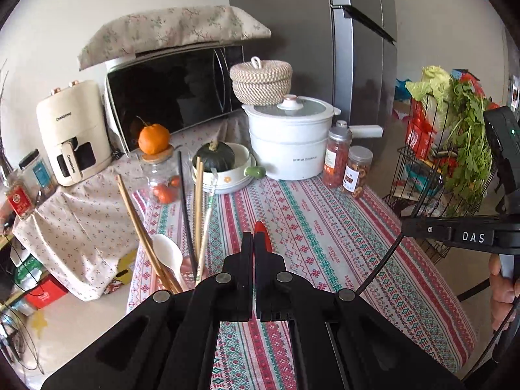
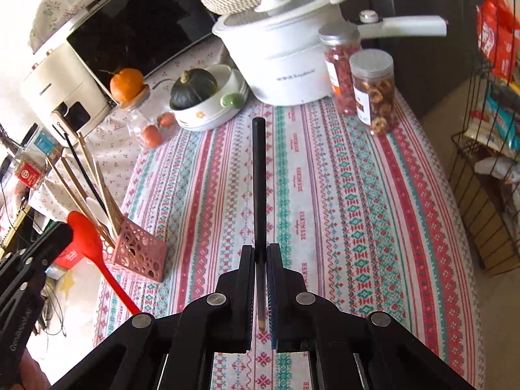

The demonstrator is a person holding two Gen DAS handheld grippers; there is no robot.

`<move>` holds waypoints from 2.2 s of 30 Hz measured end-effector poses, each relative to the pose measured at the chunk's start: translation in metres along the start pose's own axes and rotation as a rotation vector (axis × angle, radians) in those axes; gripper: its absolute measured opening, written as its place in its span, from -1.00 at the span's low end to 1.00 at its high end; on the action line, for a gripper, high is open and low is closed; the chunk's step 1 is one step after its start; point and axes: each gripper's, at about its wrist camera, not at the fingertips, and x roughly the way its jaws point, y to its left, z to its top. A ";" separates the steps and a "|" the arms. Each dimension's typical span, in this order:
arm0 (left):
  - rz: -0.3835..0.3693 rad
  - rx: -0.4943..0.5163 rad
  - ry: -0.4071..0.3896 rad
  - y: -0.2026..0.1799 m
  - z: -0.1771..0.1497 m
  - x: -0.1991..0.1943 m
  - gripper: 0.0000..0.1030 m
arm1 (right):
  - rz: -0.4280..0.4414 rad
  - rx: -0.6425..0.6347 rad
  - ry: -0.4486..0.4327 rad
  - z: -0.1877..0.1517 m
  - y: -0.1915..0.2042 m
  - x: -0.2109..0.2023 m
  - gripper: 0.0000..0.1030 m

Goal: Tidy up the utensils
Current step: 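Lower the red spoon into the pink basket with the left gripper while the right lowers the black chopstick in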

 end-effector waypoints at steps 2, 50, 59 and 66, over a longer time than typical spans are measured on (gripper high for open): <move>0.026 -0.045 -0.071 0.017 0.001 -0.017 -1.00 | -0.013 -0.043 -0.038 0.005 0.012 -0.007 -0.91; 0.097 -0.386 0.029 0.158 -0.032 0.030 0.01 | 0.167 -0.210 -0.141 0.023 0.156 -0.017 -0.91; 0.079 -0.370 0.137 0.180 -0.061 0.020 0.26 | 0.199 -0.240 -0.140 0.028 0.195 0.013 -0.91; 0.069 -0.331 0.184 0.185 -0.073 0.019 0.26 | 0.172 -0.274 -0.026 0.026 0.213 0.060 -0.91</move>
